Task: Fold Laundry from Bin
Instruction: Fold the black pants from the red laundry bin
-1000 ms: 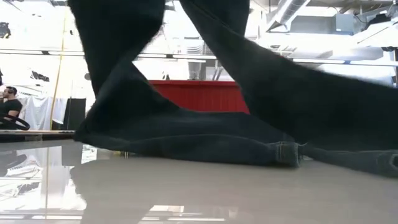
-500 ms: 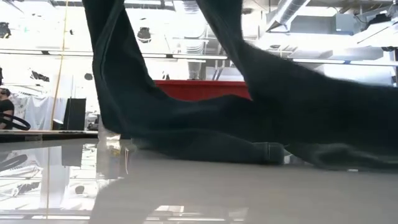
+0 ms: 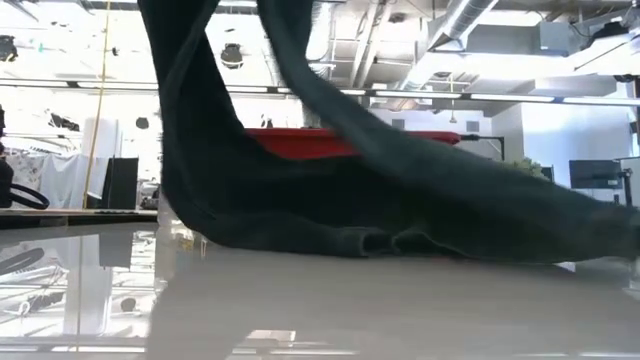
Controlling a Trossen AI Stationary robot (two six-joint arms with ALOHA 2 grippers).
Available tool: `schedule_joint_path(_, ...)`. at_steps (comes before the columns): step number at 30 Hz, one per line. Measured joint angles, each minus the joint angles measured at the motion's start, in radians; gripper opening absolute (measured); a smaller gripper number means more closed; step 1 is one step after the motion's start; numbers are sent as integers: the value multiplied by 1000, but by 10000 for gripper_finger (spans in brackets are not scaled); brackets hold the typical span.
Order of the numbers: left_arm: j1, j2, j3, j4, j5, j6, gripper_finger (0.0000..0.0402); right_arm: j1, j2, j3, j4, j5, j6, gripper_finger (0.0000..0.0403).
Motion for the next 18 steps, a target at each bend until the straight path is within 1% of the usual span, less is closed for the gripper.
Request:
schedule_joint_path(2, 0, 7, 2, 20, 29, -38, 8, -26, 46, -5, -45, -36, 29, 301)
schedule_joint_path(5, 0, 4, 6, 43, 85, -85, 8, -55, 103, -3, -57, -98, 84, 291)
schedule_joint_path(9, 0, -4, 9, 41, 151, -147, 5, -75, 168, -1, -38, -122, 92, 267)
schedule_joint_path(12, 0, -13, 8, -28, 197, -175, 6, -99, 173, -5, -51, -125, 72, 241)
schedule_joint_path(16, 0, -57, 6, -234, 214, -198, 7, -115, 100, -1, -46, -125, 28, 201)
schedule_joint_path(18, 0, -71, 7, -327, 214, -230, 8, -104, 66, -1, -20, -137, 9, 183)
